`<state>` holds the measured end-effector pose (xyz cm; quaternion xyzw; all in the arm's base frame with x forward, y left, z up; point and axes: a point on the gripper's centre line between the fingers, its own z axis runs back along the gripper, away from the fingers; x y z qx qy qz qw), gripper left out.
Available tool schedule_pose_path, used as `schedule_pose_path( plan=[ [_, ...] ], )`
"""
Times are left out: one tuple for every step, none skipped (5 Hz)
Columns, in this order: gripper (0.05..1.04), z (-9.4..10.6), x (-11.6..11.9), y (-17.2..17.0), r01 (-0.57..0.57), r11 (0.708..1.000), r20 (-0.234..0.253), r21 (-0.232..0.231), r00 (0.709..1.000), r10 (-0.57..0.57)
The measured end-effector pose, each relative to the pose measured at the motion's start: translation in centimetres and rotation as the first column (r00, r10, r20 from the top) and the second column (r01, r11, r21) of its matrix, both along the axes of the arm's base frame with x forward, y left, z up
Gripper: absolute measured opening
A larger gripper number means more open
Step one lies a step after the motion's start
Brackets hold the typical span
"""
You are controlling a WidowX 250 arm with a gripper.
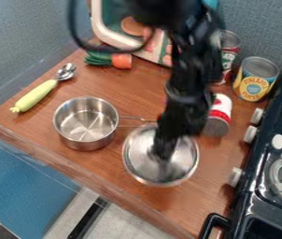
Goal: Put the silver lid on top of the silver pan
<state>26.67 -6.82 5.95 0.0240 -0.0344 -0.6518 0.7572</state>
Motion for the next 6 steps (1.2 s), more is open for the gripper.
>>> schedule_pose_path(
  plan=[
    [0.051, 2.4, -0.9, 2.2, -0.083, 0.996, 0.036, -0.025, 0.996, 0.084],
    [0.051, 3.4, -1.1, 4.0, -0.203, 0.979, 0.078, 0.010, 0.976, 0.202],
    [0.051, 1.9, -0.1, 7.6, -0.331, 0.942, 0.043, 0.058, 0.943, 0.329],
    [0.051, -0.3, 1.2, 8.7, -0.364, 0.928, -0.024, 0.079, 0.930, 0.366],
    [0.051, -1.8, 1.9, 10.8, -0.410, 0.907, -0.064, 0.092, 0.907, 0.417],
    [0.051, -3.1, 2.3, 12.6, -0.450, 0.887, -0.099, 0.104, 0.883, 0.459]
  ],
)
